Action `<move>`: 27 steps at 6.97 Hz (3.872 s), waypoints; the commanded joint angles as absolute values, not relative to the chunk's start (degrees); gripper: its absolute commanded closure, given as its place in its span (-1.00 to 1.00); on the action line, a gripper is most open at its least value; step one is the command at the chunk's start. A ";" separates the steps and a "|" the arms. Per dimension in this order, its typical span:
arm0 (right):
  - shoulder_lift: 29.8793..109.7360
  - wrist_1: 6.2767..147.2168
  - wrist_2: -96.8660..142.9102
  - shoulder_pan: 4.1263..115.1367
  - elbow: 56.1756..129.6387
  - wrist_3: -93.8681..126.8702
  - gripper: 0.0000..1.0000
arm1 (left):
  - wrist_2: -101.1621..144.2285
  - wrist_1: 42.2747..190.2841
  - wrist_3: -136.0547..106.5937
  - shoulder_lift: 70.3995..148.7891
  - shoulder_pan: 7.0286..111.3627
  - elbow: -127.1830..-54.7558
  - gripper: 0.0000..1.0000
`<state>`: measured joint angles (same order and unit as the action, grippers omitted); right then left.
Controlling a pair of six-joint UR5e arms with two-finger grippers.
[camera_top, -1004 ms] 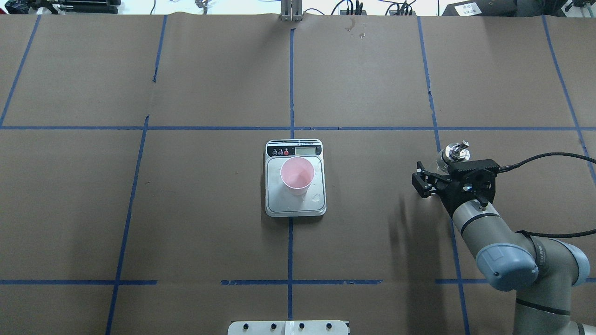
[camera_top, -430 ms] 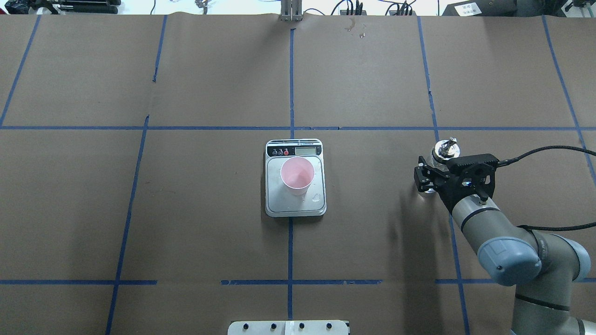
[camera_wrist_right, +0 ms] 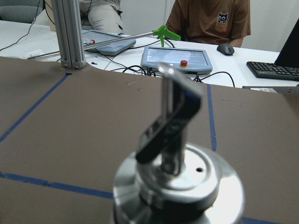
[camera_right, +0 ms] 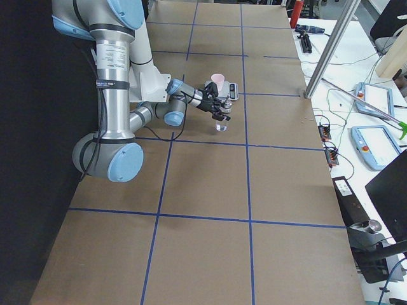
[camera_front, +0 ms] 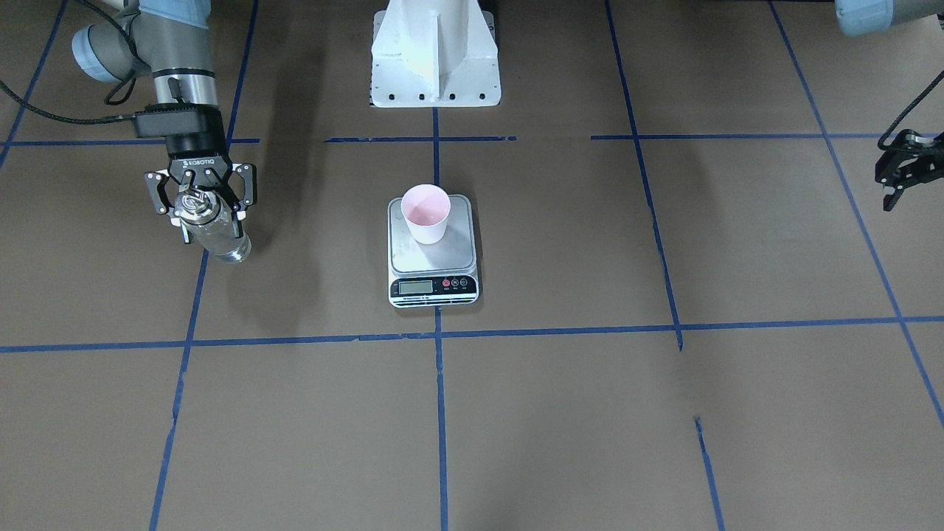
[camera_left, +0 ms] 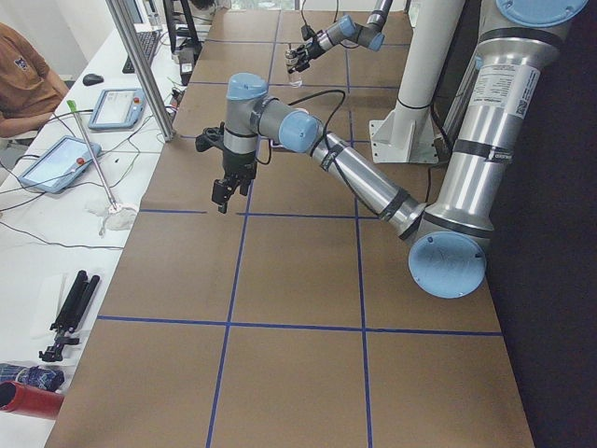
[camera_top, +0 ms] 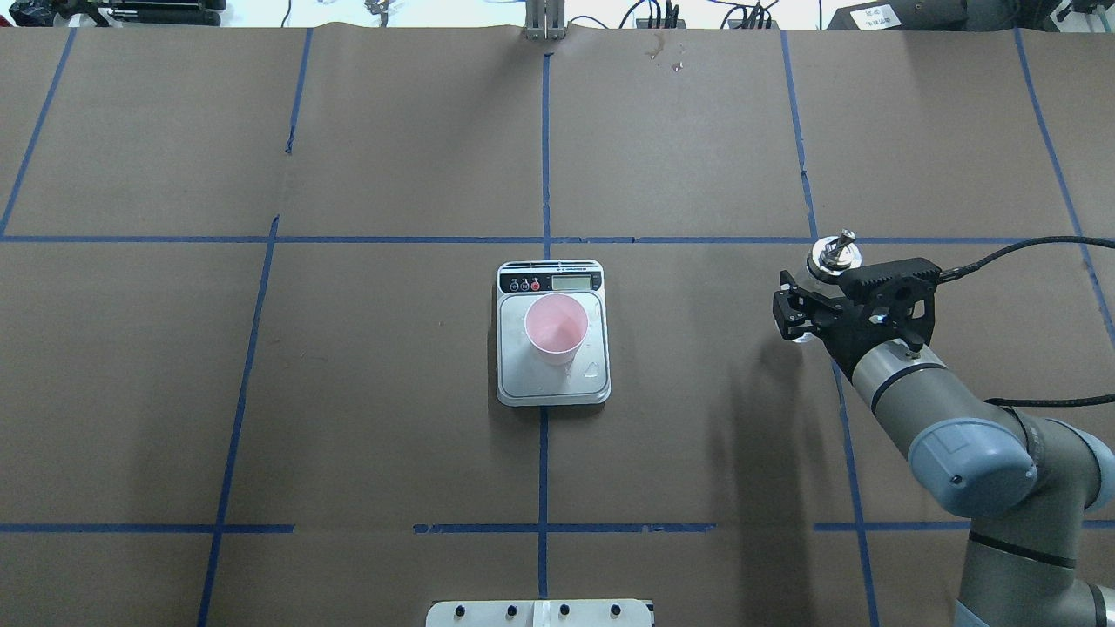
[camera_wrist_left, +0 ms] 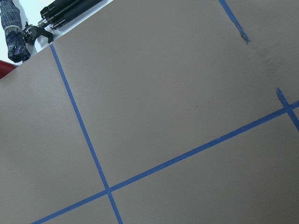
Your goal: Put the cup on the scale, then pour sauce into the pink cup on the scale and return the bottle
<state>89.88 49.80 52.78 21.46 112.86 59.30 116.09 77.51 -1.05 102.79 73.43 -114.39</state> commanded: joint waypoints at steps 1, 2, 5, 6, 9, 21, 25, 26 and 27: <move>83.45 65.29 52.82 21.97 119.93 56.61 1.00 | 116.10 77.61 1.65 102.05 74.18 -114.09 -1.00; 78.19 74.35 51.69 22.41 120.93 54.60 1.00 | 116.36 77.61 3.15 101.34 75.31 -113.82 -1.00; 75.33 80.32 43.45 21.28 119.62 39.39 1.00 | 116.63 78.22 15.57 97.32 80.22 -113.73 -1.00; 74.45 80.33 41.77 20.83 119.71 36.50 1.00 | 116.80 78.31 19.30 95.29 82.51 -113.56 -1.00; 71.99 80.07 36.23 18.20 117.61 27.10 1.00 | 129.25 80.23 23.57 93.34 87.53 -101.38 -1.00; 68.48 80.42 22.24 10.37 106.63 17.23 1.00 | 129.64 98.09 15.03 93.25 87.54 -86.92 -1.00; 65.83 80.51 20.48 10.28 101.87 17.05 1.00 | 129.64 98.00 15.03 93.34 87.54 -86.75 -1.00; 65.92 80.59 19.78 10.28 101.00 16.79 1.00 | 129.64 98.09 15.03 93.34 87.54 -86.66 -1.00; 65.66 80.60 17.08 10.37 100.46 12.18 1.00 | 129.55 98.00 15.03 93.60 87.45 -86.57 -1.00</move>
